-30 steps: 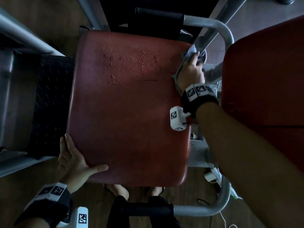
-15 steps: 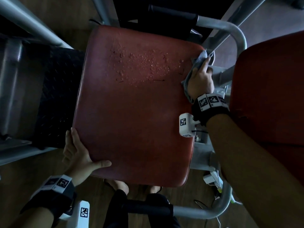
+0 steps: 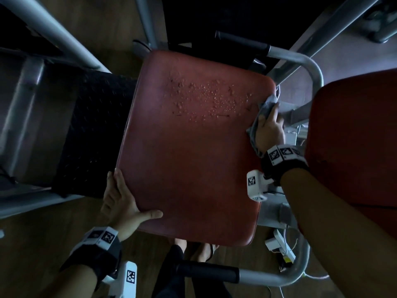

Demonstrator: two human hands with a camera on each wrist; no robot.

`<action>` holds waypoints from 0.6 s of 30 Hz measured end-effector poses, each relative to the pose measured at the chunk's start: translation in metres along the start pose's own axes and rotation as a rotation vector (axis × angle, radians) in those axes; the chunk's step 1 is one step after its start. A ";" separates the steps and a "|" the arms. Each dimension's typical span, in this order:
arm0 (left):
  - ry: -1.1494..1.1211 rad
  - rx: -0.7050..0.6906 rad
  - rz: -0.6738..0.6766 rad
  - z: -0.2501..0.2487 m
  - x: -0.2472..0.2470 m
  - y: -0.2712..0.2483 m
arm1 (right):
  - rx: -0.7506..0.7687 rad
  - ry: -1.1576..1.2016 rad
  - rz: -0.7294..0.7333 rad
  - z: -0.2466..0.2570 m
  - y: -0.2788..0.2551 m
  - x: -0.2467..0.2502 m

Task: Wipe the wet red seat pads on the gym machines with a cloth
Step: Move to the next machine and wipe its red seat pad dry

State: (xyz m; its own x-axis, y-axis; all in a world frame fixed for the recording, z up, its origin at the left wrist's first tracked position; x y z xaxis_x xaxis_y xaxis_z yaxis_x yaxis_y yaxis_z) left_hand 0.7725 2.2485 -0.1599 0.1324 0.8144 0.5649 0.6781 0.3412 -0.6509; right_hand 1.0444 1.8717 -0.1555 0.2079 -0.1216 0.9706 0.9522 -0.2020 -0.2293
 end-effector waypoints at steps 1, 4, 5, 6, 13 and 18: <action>-0.010 -0.003 0.002 -0.002 0.000 -0.001 | -0.020 0.037 -0.010 -0.002 -0.012 -0.002; -0.037 -0.003 0.002 -0.006 0.000 -0.003 | -0.125 0.051 -0.017 -0.014 -0.044 -0.002; -0.045 0.004 0.012 -0.007 0.001 -0.004 | -0.144 0.038 -0.008 -0.016 -0.055 -0.003; -0.046 0.009 0.016 -0.006 0.000 -0.004 | -0.127 0.035 0.001 -0.018 -0.062 -0.006; -0.097 0.017 0.038 -0.007 0.002 -0.004 | -0.125 0.056 0.004 -0.022 -0.070 -0.012; -0.066 -0.007 0.003 -0.003 -0.001 -0.001 | -0.151 0.052 -0.005 -0.022 -0.053 -0.007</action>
State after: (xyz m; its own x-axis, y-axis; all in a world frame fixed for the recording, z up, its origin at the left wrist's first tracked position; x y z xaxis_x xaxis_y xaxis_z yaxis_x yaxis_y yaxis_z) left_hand 0.7741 2.2460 -0.1577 0.0873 0.8446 0.5282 0.6825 0.3355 -0.6493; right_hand 0.9877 1.8624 -0.1521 0.1874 -0.1690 0.9676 0.9080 -0.3461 -0.2363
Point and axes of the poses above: each hand's wrist, its own y-axis towards the middle knuckle, its own x-axis out of the back of the hand, z = x × y, the point moved 10 cm from there along y, towards the middle knuckle, and after that the axes turned 15 degrees about -y, right-handed, at the moved point
